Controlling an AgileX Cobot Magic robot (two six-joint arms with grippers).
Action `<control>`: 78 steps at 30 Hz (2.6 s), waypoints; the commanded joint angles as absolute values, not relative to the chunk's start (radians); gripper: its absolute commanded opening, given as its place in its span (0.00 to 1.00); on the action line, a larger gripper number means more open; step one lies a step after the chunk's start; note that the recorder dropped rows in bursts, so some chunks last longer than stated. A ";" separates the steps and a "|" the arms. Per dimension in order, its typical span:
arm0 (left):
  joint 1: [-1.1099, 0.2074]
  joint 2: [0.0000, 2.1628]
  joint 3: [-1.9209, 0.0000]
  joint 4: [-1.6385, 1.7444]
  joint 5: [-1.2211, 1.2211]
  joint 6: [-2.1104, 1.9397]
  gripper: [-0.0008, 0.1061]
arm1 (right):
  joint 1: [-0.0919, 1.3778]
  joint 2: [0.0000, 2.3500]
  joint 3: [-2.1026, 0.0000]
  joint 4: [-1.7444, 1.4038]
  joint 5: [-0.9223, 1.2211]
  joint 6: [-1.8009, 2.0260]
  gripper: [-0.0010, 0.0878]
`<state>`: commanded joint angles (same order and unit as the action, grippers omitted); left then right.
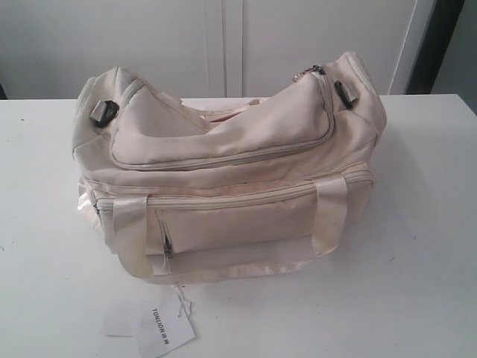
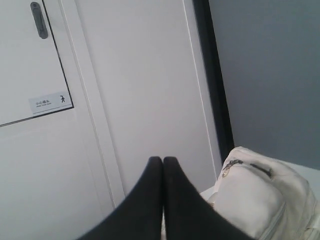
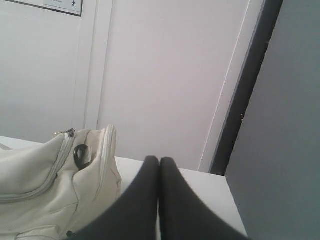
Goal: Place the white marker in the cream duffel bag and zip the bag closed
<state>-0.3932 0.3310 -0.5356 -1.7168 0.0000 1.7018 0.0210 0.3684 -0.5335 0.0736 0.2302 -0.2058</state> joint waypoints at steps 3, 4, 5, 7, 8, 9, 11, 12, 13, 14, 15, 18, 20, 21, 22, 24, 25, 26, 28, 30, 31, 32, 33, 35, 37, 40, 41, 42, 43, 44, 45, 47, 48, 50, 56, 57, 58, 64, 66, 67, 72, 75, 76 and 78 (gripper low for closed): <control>-0.379 0.311 -0.522 -1.513 0.000 1.505 0.01 | 0.021 0.368 -0.534 0.074 0.230 -0.206 0.01; -0.377 0.307 -0.516 -1.421 -0.007 1.418 0.01 | 0.021 0.368 -0.534 0.074 0.230 -0.206 0.01; -0.370 0.302 -0.505 -1.343 0.000 1.337 0.01 | 0.021 0.368 -0.534 0.074 0.230 -0.206 0.01; -0.357 0.292 -0.487 -1.250 0.000 1.227 0.01 | 0.021 0.368 -0.534 0.074 0.230 -0.206 0.01; -0.345 0.288 -0.476 -1.221 0.000 1.187 0.01 | 0.021 0.368 -0.534 0.074 0.230 -0.206 0.01; -0.333 0.283 -0.467 -1.197 0.000 1.156 0.01 | 0.021 0.368 -0.534 0.074 0.230 -0.206 0.01; -0.306 0.276 -0.453 -1.158 0.017 1.113 0.01 | 0.021 0.368 -0.534 0.074 0.230 -0.206 0.01; -0.293 0.276 -0.448 -1.137 0.029 1.088 0.01 | 0.021 0.368 -0.534 0.074 0.230 -0.206 0.01; -0.284 0.272 -0.442 -1.105 0.040 1.062 0.01 | 0.021 0.368 -0.534 0.074 0.230 -0.206 0.01; -0.274 0.269 -0.437 -1.062 0.052 1.021 0.01 | 0.021 0.368 -0.534 0.074 0.230 -0.206 0.01; -0.268 0.267 -0.433 -1.016 0.065 0.972 0.01 | 0.021 0.368 -0.534 0.074 0.230 -0.206 0.01; -0.252 0.267 -0.419 -0.920 0.084 0.846 0.01 | 0.021 0.368 -0.534 0.074 0.230 -0.206 0.01; -0.250 0.267 -0.406 -0.863 0.092 0.785 0.01 | 0.021 0.368 -0.534 0.074 0.230 -0.206 0.01; -0.250 0.267 -0.399 -0.818 0.096 0.742 0.01 | 0.021 0.368 -0.534 0.074 0.230 -0.206 0.01; -0.250 0.267 -0.394 -0.766 0.101 0.687 0.01 | 0.021 0.368 -0.534 0.074 0.230 -0.206 0.01; -0.250 0.267 -0.381 -0.654 0.106 0.559 0.01 | 0.021 0.368 -0.534 0.074 0.230 -0.206 0.01; -0.250 0.267 -0.373 -0.583 0.108 0.476 0.01 | 0.021 0.368 -0.534 0.074 0.230 -0.206 0.01; -0.250 0.267 -0.369 -0.527 0.108 0.412 0.01 | 0.021 0.368 -0.534 0.074 0.230 -0.206 0.01; -0.250 0.267 -0.343 -0.362 0.102 0.228 0.01 | 0.021 0.368 -0.534 0.074 0.230 -0.206 0.01; -0.250 0.267 -0.314 -0.267 0.095 0.121 0.01 | 0.021 0.368 -0.534 0.074 0.230 -0.206 0.01; -0.250 0.267 -0.292 -0.200 0.078 0.045 0.01 | 0.021 0.368 -0.534 0.074 0.230 -0.206 0.01; -0.250 0.267 -0.279 -0.168 0.068 0.006 0.01 | 0.021 0.368 -0.534 0.074 0.230 -0.206 0.01; -0.250 0.267 -0.269 -0.154 0.061 -0.006 0.01 | 0.021 0.368 -0.534 0.074 0.230 -0.206 0.01; -0.245 0.267 -0.258 -0.151 0.053 -0.012 0.01 | 0.021 0.368 -0.534 0.074 0.230 -0.206 0.01; -0.221 0.244 -0.240 -0.099 0.048 -0.071 0.01 | 0.021 0.368 -0.534 0.074 0.230 -0.206 0.01; -0.189 0.196 -0.191 -0.080 0.030 -0.098 0.01 | 0.021 0.368 -0.534 0.074 0.230 -0.206 0.01; -0.176 0.177 -0.171 -0.080 0.027 -0.098 0.01 | 0.021 0.368 -0.534 0.074 0.230 -0.206 0.01; -0.171 0.169 -0.161 -0.085 0.027 -0.098 0.01 | 0.021 0.368 -0.534 0.074 0.230 -0.206 0.01; -0.162 0.153 -0.144 -0.092 0.025 -0.098 0.01 | 0.021 0.368 -0.534 0.074 0.230 -0.206 0.01; -0.159 0.148 -0.135 -0.092 0.027 -0.098 0.01 | 0.021 0.368 -0.534 0.074 0.230 -0.206 0.01; -0.159 0.127 -0.116 -0.092 0.027 -0.090 0.01 | 0.021 0.368 -0.534 0.074 0.230 -0.206 0.01; -0.159 0.100 -0.087 -0.092 0.031 -0.067 0.01 | 0.021 0.368 -0.534 0.074 0.230 -0.206 0.01; -0.159 0.092 -0.080 -0.092 0.031 -0.061 0.01 | 0.021 0.368 -0.534 0.074 0.230 -0.206 0.01; -0.159 0.074 -0.060 -0.092 0.031 -0.038 0.01 | 0.021 0.368 -0.534 0.074 0.230 -0.206 0.01; -0.159 0.031 -0.044 -0.088 0.071 0.007 0.01 | 0.021 0.368 -0.534 0.074 0.230 -0.206 0.01; -0.159 0.027 -0.044 -0.088 0.084 0.019 0.01 | 0.021 0.368 -0.534 0.074 0.230 -0.206 0.01; -0.159 0.022 -0.044 -0.088 0.096 0.029 0.01 | 0.021 0.368 -0.534 0.074 0.230 -0.206 0.01; -0.159 0.000 -0.019 -0.088 0.124 0.031 0.01 | 0.021 0.368 -0.534 0.074 0.230 -0.206 0.01; -0.159 0.000 -0.001 -0.088 0.126 0.025 0.01 | 0.021 0.368 -0.534 0.074 0.230 -0.206 0.01; -0.159 0.000 0.000 -0.088 0.126 0.018 0.01 | 0.021 0.368 -0.534 0.074 0.230 -0.206 0.01; -0.159 0.000 0.000 -0.088 0.132 0.000 0.01 | 0.021 0.368 -0.534 0.074 0.230 -0.206 0.01; -0.159 0.000 0.000 -0.088 0.132 0.000 0.01 | 0.021 0.368 -0.534 0.074 0.230 -0.206 0.01; -0.159 0.000 0.000 -0.088 0.132 0.000 0.01 | 0.021 0.368 -0.534 0.074 0.230 -0.206 0.01; -0.159 0.000 0.000 -0.088 0.129 0.000 0.01 | 0.021 0.368 -0.534 0.074 0.230 -0.206 0.01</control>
<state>-0.1592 0.0000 0.0000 -0.0880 0.1294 0.0000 0.0210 0.3684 -0.5335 0.0736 0.2302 -0.2058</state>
